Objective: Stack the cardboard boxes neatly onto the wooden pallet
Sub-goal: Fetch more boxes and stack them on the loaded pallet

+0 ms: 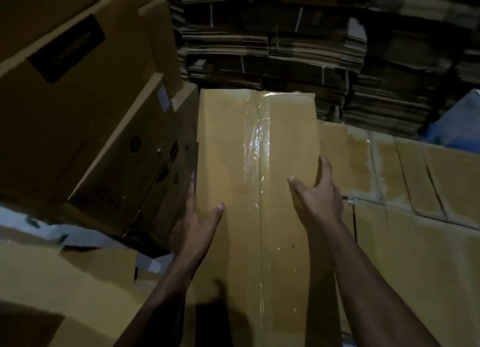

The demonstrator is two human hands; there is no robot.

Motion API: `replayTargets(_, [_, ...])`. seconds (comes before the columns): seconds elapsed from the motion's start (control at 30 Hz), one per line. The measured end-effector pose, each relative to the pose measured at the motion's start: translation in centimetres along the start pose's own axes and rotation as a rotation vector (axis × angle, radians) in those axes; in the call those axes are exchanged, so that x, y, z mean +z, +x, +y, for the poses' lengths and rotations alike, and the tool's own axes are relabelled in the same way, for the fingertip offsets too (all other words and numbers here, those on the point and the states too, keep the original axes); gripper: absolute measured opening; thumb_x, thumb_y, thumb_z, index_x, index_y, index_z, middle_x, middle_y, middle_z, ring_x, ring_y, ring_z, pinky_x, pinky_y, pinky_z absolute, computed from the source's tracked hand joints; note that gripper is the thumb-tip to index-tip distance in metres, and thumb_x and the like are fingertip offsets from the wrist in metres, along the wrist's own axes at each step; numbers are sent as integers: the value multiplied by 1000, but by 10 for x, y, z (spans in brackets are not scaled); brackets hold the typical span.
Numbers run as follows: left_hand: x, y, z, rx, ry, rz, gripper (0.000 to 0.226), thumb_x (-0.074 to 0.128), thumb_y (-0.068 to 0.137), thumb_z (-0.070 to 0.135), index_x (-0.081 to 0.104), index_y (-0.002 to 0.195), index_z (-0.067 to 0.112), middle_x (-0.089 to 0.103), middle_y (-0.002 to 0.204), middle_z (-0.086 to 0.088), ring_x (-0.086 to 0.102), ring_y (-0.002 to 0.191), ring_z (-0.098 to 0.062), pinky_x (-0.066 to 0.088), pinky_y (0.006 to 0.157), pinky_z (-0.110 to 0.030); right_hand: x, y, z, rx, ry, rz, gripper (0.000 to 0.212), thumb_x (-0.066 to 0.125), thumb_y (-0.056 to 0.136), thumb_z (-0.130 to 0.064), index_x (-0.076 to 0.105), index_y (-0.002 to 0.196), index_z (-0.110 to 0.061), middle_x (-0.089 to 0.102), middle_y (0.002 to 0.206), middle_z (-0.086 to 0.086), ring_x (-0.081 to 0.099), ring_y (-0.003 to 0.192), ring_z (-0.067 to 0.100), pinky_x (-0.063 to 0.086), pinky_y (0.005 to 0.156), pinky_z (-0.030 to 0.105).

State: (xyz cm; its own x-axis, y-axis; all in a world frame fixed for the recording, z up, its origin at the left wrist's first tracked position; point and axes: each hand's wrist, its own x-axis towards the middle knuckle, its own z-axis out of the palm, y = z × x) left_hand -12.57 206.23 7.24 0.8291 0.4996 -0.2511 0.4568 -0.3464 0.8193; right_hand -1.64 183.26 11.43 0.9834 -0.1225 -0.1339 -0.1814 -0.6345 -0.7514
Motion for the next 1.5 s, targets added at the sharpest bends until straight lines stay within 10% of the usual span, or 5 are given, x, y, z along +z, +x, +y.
replayTargets(1.5, [284, 464, 240, 209, 285, -618, 81, 56, 84, 63, 14, 148, 37, 61, 133, 0, 61, 114, -33, 49, 95, -44, -36, 450, 27, 512, 43, 386, 92, 66, 75, -68, 21, 151, -44, 52, 146, 2, 50, 131, 35, 43, 104, 55])
